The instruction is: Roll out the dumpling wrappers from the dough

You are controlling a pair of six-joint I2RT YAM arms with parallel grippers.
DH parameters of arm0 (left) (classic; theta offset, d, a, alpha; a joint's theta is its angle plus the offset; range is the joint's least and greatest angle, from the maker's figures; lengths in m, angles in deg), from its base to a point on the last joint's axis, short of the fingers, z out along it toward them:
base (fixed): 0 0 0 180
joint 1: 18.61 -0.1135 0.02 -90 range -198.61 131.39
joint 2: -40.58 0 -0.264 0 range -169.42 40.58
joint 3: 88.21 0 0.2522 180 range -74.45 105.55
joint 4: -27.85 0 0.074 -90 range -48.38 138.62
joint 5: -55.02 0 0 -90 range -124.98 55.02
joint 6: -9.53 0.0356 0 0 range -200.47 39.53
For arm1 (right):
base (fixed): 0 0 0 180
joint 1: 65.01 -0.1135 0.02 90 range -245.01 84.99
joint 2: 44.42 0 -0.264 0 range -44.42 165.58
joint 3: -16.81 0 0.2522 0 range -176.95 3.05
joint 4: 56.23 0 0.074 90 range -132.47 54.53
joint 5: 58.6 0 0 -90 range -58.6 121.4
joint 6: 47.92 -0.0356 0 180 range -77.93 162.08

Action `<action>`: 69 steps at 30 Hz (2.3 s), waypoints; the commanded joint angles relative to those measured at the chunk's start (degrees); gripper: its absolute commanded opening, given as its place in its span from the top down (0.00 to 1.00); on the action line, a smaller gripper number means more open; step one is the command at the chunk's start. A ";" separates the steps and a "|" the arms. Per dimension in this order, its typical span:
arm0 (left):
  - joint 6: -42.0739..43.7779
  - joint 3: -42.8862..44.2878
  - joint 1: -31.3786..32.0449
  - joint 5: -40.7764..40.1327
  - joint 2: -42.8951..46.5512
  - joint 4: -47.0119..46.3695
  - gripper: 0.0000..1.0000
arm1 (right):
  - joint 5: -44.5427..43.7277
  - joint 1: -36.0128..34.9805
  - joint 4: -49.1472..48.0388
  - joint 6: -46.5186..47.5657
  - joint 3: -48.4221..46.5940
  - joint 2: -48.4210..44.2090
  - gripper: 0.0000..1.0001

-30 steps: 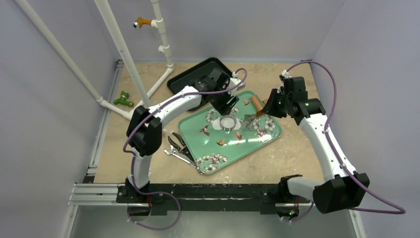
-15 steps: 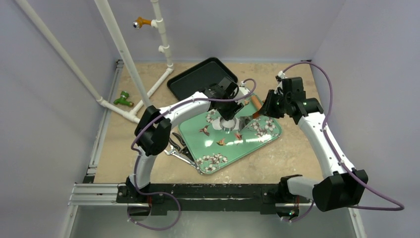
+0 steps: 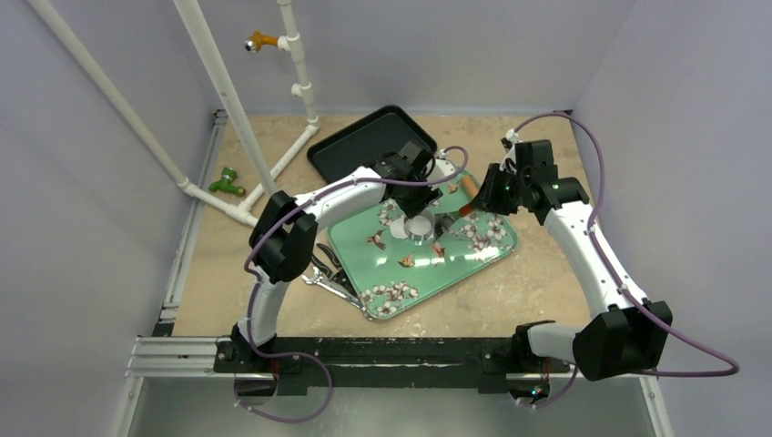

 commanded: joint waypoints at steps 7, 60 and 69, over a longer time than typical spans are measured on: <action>0.98 -2.75 -0.15 0.45 -0.53 -1.26 0.52 | 3.01 -0.09 -4.60 -0.27 0.99 -0.15 1.00; -1.28 -4.50 -0.22 -2.37 1.11 -1.12 0.68 | 7.20 -0.13 9.28 6.66 -3.95 -1.14 1.00; -2.55 -4.04 -0.43 -2.64 0.60 -1.66 0.68 | 5.63 -0.10 4.29 1.74 0.03 -0.99 1.00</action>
